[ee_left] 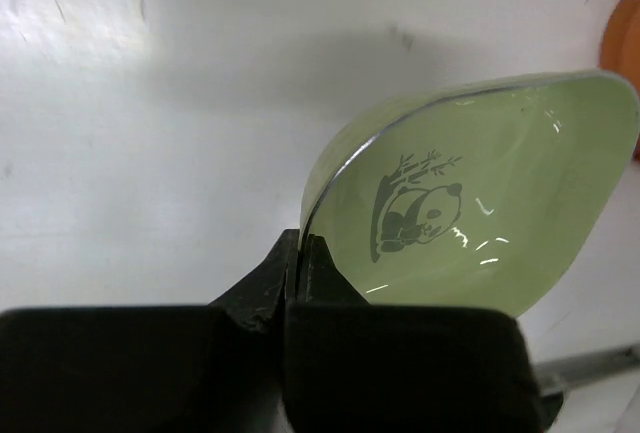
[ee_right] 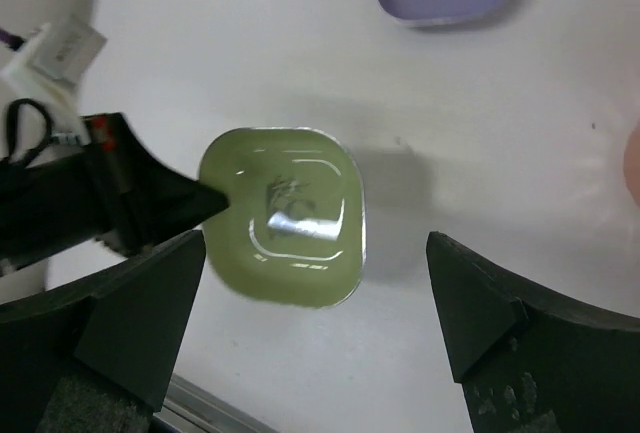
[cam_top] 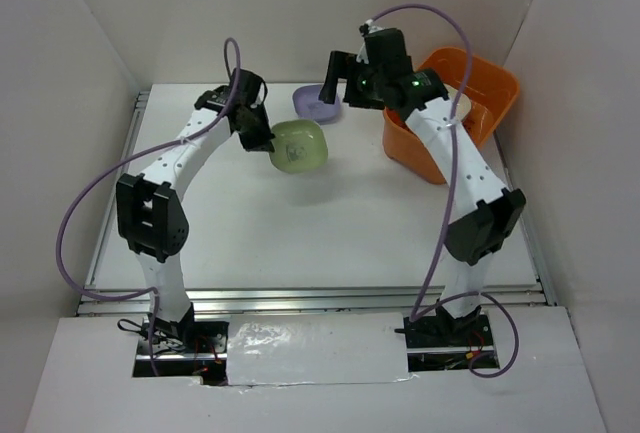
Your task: Place the plates into the plastic bin on the countertop
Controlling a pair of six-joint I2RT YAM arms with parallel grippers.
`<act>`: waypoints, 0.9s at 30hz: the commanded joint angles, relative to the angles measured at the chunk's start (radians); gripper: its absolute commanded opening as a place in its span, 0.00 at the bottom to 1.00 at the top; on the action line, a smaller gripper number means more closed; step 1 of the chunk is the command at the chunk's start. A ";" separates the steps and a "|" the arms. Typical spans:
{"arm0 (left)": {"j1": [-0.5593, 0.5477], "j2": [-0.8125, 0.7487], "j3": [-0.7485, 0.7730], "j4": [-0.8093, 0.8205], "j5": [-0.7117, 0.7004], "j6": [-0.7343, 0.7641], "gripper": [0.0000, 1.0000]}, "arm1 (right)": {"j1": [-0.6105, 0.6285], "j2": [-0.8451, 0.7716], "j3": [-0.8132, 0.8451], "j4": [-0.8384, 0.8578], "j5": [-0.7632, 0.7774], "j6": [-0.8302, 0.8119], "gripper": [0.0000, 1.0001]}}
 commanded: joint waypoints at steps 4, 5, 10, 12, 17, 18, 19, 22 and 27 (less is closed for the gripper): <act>0.004 -0.106 -0.029 -0.097 0.107 0.079 0.00 | 0.060 0.048 -0.142 -0.055 0.149 -0.043 0.93; 0.007 -0.112 -0.014 -0.105 0.113 0.081 0.00 | 0.065 0.044 -0.169 -0.042 0.152 -0.038 0.92; 0.008 -0.119 0.060 -0.152 0.165 0.084 0.00 | 0.100 0.021 -0.312 0.015 0.097 0.002 0.85; 0.007 -0.122 0.057 -0.148 0.193 0.081 0.00 | 0.117 0.013 -0.357 0.047 0.080 0.020 0.84; 0.004 -0.128 0.034 -0.123 0.242 0.066 0.00 | 0.153 0.011 -0.423 0.091 0.040 0.063 0.78; 0.002 -0.128 0.044 -0.128 0.240 0.066 0.00 | 0.151 0.008 -0.429 0.094 0.043 0.071 0.73; 0.001 -0.128 0.049 -0.138 0.243 0.066 0.00 | 0.149 0.004 -0.435 0.102 0.049 0.075 0.66; 0.000 -0.140 0.069 -0.151 0.237 0.070 0.20 | 0.145 -0.032 -0.467 0.134 0.071 0.112 0.00; 0.020 -0.201 0.070 -0.177 0.127 0.043 0.99 | 0.096 -0.095 -0.475 0.156 0.161 0.155 0.00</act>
